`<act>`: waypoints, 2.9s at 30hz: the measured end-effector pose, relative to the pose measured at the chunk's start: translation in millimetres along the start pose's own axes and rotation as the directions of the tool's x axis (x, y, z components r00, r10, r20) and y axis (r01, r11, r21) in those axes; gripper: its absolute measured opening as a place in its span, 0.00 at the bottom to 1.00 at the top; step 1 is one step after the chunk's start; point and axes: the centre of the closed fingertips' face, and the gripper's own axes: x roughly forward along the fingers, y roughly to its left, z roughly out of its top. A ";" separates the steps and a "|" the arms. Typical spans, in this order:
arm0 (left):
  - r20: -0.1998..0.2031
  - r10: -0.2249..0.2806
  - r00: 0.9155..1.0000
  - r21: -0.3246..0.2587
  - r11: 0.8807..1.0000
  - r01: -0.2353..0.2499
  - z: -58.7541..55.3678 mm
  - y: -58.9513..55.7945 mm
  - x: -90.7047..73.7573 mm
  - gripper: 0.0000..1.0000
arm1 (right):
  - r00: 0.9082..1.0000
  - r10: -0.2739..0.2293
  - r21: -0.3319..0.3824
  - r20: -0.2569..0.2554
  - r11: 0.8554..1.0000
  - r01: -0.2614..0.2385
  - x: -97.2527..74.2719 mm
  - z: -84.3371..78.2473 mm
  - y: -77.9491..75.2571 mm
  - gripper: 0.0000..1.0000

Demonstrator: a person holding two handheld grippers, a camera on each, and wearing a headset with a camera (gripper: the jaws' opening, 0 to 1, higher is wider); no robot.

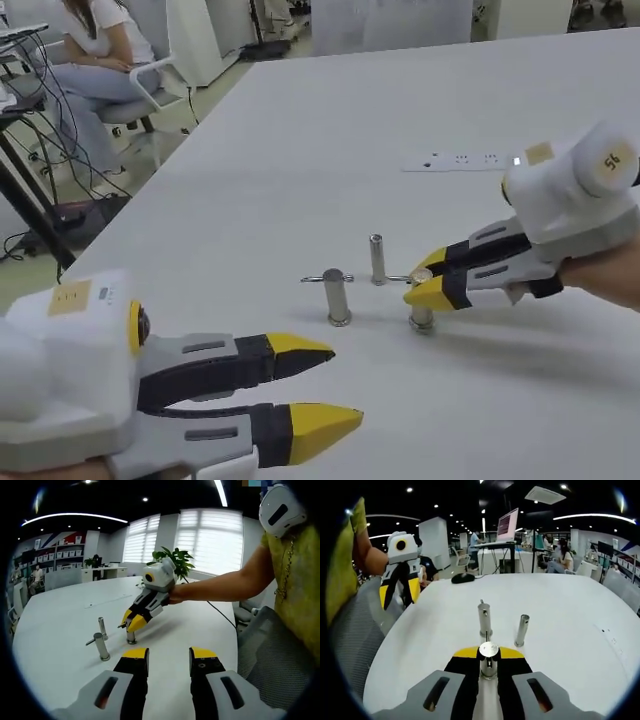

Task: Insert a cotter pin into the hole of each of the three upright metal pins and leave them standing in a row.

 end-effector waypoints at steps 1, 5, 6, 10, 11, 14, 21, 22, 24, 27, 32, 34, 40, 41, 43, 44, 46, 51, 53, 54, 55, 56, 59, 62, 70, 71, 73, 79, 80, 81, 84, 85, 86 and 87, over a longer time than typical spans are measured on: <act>0.000 0.000 1.000 -0.001 1.000 0.000 -0.2 0.1 0.1 0.31 | 1.000 0.001 0.002 0.000 1.000 -0.001 0.3 -0.4 -0.5 0.11; -0.003 0.001 1.000 -0.004 1.000 -0.001 -1.0 0.7 0.8 0.31 | 1.000 0.006 0.003 -0.002 1.000 -0.006 1.9 -2.1 -1.6 0.11; -0.003 0.001 1.000 -0.004 1.000 -0.001 -1.2 0.9 0.9 0.30 | 1.000 0.009 0.004 -0.003 1.000 -0.009 2.1 -2.6 -1.4 0.11; -0.009 0.002 1.000 -0.004 1.000 -0.003 -2.8 1.7 1.5 0.30 | 1.000 0.015 0.004 -0.001 1.000 -0.015 2.4 -3.5 -2.2 0.11; -0.008 0.001 1.000 -0.004 1.000 -0.002 -2.9 1.7 1.5 0.30 | 1.000 0.016 0.000 -0.001 1.000 -0.016 2.4 -3.8 -2.1 0.12; -0.008 0.002 1.000 -0.005 1.000 -0.002 -3.3 2.1 2.1 0.30 | 1.000 0.023 -0.020 -0.005 1.000 -0.023 2.8 -4.9 -0.5 0.12; -0.009 0.002 1.000 -0.005 1.000 -0.002 -4.7 1.6 2.2 0.29 | 0.999 0.030 -0.025 -0.010 0.999 -0.030 3.8 -5.3 0.1 0.13; -0.008 0.002 1.000 -0.006 1.000 -0.002 -4.8 1.5 2.0 0.29 | 1.000 0.029 -0.025 -0.009 0.999 -0.029 4.1 -5.2 -0.2 0.13; -0.007 0.002 1.000 -0.006 1.000 -0.002 -4.9 1.2 1.4 0.29 | 1.000 0.027 -0.020 -0.007 0.999 -0.027 4.6 -5.0 -0.7 0.14; -0.006 0.005 1.000 -0.007 1.000 -0.005 -5.5 1.6 0.3 0.29 | 1.000 0.025 -0.008 -0.004 1.000 -0.025 4.7 -4.6 -0.9 0.14; -0.007 0.005 1.000 -0.010 1.000 -0.005 -5.9 1.4 0.0 0.29 | 1.000 0.020 0.000 0.012 1.000 -0.020 3.8 -1.4 -1.7 0.17; -0.009 0.004 1.000 -0.010 1.000 -0.004 -6.4 1.2 0.3 0.29 | 1.000 0.023 0.011 0.020 1.000 -0.023 2.1 0.6 -1.7 0.19; 0.001 0.003 1.000 -0.010 1.000 -0.003 -3.9 0.6 0.7 0.30 | 1.000 0.011 0.023 0.027 1.000 -0.012 -4.6 0.3 -1.4 0.24; 0.005 0.002 1.000 -0.008 1.000 -0.002 -3.2 0.2 0.7 0.30 | 1.000 0.007 0.027 0.030 1.000 -0.008 -7.0 1.2 -1.5 0.24; 0.010 0.002 1.000 -0.007 1.000 -0.002 -2.0 -0.2 0.7 0.30 | 0.999 0.003 0.034 0.036 0.999 -0.004 -10.3 3.4 -1.5 0.24; 0.013 0.002 1.000 -0.006 1.000 -0.002 -1.3 -0.5 0.8 0.30 | 0.999 -0.002 0.035 0.041 0.999 0.001 -12.0 5.0 -1.9 0.24; 0.020 0.002 1.000 -0.003 1.000 -0.002 0.3 -0.8 0.3 0.30 | 0.997 -0.010 0.055 0.073 0.998 0.006 -16.6 12.9 -2.2 0.24; 0.031 0.004 1.000 0.000 1.000 -0.004 1.7 -2.1 -2.3 0.31 | 0.994 -0.032 0.063 0.108 0.998 0.025 -25.3 27.5 -3.5 0.24; 0.033 0.005 0.999 -0.001 1.000 -0.005 1.7 -2.6 -2.9 0.31 | 0.991 -0.043 0.085 0.131 0.996 0.032 -27.3 33.2 -6.9 0.24; 0.035 0.005 0.999 -0.002 1.000 -0.005 1.9 -3.2 -3.2 0.31 | 0.988 -0.055 0.089 0.142 0.995 0.043 -28.0 35.5 -9.9 0.24; 0.037 0.007 0.999 -0.002 1.000 -0.007 2.1 -3.3 -3.3 0.32 | 0.986 -0.070 0.097 0.150 0.994 0.056 -28.7 37.5 -13.8 0.23; 0.039 0.007 0.999 -0.003 1.000 -0.007 2.3 -3.8 -3.3 0.32 | 0.985 -0.073 0.107 0.159 0.993 0.056 -28.8 39.5 -15.4 0.23; 0.041 0.007 0.999 -0.002 1.000 -0.007 2.9 -4.4 -3.4 0.33 | 0.981 -0.098 0.113 0.168 0.990 0.079 -26.7 43.4 -22.6 0.23; 0.045 0.016 0.999 -0.006 1.000 -0.016 3.9 -2.4 -4.5 0.34 | 0.978 -0.119 0.112 0.169 0.989 0.101 -21.9 45.3 -29.8 0.23; 0.048 0.071 0.996 -0.013 0.997 -0.070 2.6 6.7 -11.4 0.41 | 0.978 -0.140 0.138 0.152 0.983 0.119 -2.5 39.6 -42.1 0.23; 0.047 0.083 0.995 -0.017 0.996 -0.083 1.6 8.7 -13.3 0.42 | 0.978 -0.146 0.135 0.148 0.983 0.127 -0.2 38.5 -43.9 0.23; 0.029 0.102 0.994 -0.026 0.995 -0.101 -1.8 11.8 -15.5 0.46 | 0.979 -0.145 0.145 0.142 0.982 0.124 3.3 36.6 -45.6 0.23; 0.006 0.175 0.984 -0.068 0.982 -0.175 -7.8 24.3 -23.6 0.62 | 0.982 -0.139 0.148 0.126 0.982 0.120 12.9 33.2 -48.9 0.23; 0.006 0.178 0.984 -0.070 0.982 -0.177 -8.1 24.9 -24.4 0.64 | 0.982 -0.141 0.147 0.124 0.982 0.122 14.0 32.9 -49.6 0.23; 0.006 0.179 0.984 -0.072 0.981 -0.178 -8.3 25.2 -25.2 0.65 | 0.983 -0.138 0.145 0.122 0.982 0.120 15.0 32.8 -49.7 0.23; 0.000 0.199 0.980 -0.074 0.977 -0.198 -9.0 28.0 -27.0 0.70 | 0.985 -0.131 0.137 0.114 0.984 0.115 19.7 31.8 -49.7 0.22; 0.000 0.203 0.979 -0.077 0.976 -0.203 -9.1 28.7 -27.5 0.72 | 0.985 -0.129 0.136 0.110 0.984 0.114 21.5 30.9 -50.3 0.22; 0.001 0.211 0.977 -0.083 0.974 -0.211 -9.0 29.9 -28.0 0.73 | 0.986 -0.127 0.136 0.110 0.984 0.112 22.6 30.6 -50.5 0.22; 0.001 0.215 0.977 -0.085 0.973 -0.214 -9.1 30.5 -28.5 0.75 | 0.986 -0.125 0.134 0.107 0.985 0.111 24.2 30.1 -50.6 0.21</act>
